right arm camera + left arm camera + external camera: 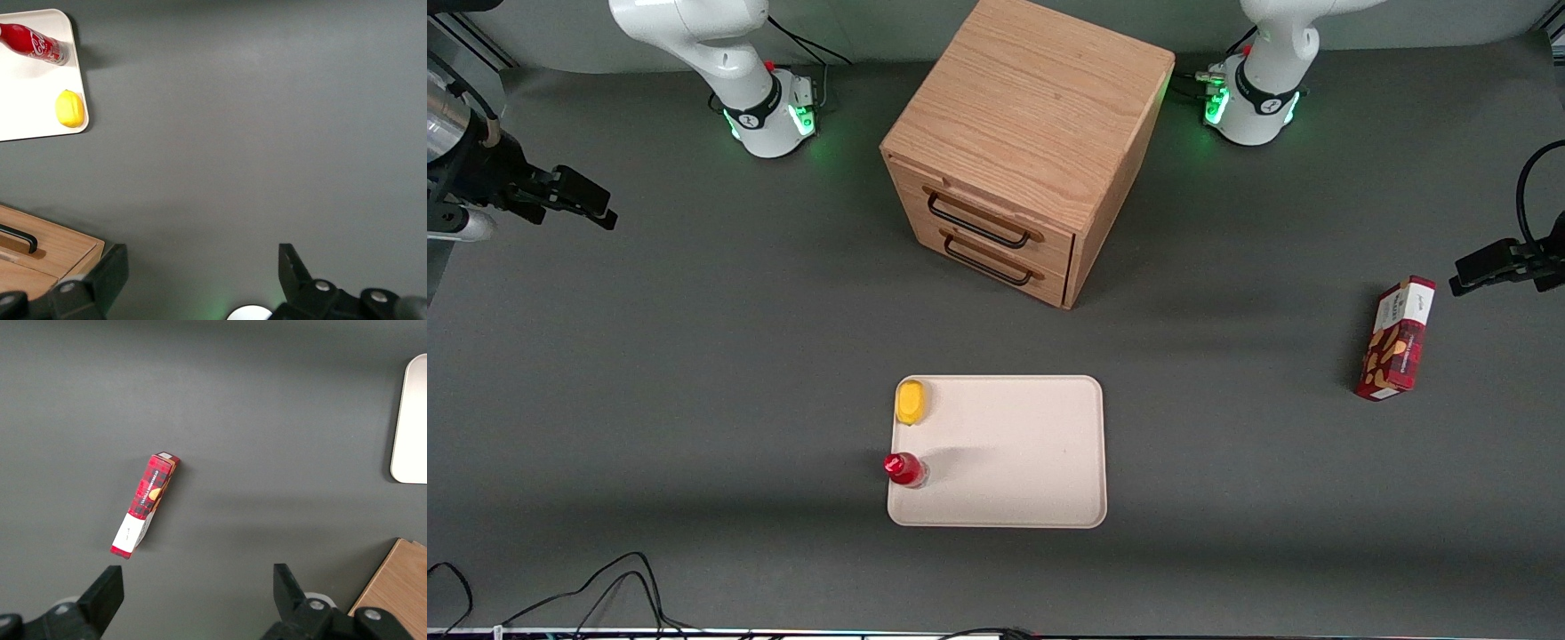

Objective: Open upper drawer
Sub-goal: 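Lift the right gripper from its rest pose toward the cabinet, then move the open right gripper to the upper drawer's black handle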

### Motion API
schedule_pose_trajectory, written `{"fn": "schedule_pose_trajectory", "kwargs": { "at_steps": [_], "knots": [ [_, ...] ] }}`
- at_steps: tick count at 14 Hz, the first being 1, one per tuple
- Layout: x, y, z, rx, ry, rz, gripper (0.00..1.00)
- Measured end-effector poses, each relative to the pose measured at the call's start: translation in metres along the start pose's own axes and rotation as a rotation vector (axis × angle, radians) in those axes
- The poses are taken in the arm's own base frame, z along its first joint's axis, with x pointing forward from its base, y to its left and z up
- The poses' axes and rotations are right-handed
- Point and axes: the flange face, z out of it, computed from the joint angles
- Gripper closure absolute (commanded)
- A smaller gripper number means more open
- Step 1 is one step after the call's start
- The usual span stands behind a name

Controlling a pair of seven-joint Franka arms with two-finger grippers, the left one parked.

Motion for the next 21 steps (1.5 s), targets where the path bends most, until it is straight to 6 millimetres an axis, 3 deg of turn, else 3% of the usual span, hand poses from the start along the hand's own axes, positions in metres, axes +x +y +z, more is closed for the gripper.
{"fn": "schedule_pose_trajectory", "kwargs": {
  "at_steps": [8, 12, 15, 17, 21],
  "knots": [
    [0.003, -0.005, -0.001, 0.001, 0.004, -0.021, 0.0],
    [-0.006, -0.049, -0.018, 0.094, 0.029, -0.314, 0.0],
    [-0.004, -0.065, -0.013, 0.146, 0.029, -0.595, 0.0],
    [-0.003, -0.093, -0.001, 0.176, 0.01, -0.714, 0.0],
    [-0.02, -0.195, 0.036, 0.334, -0.083, -0.889, 0.0]
  ]
}}
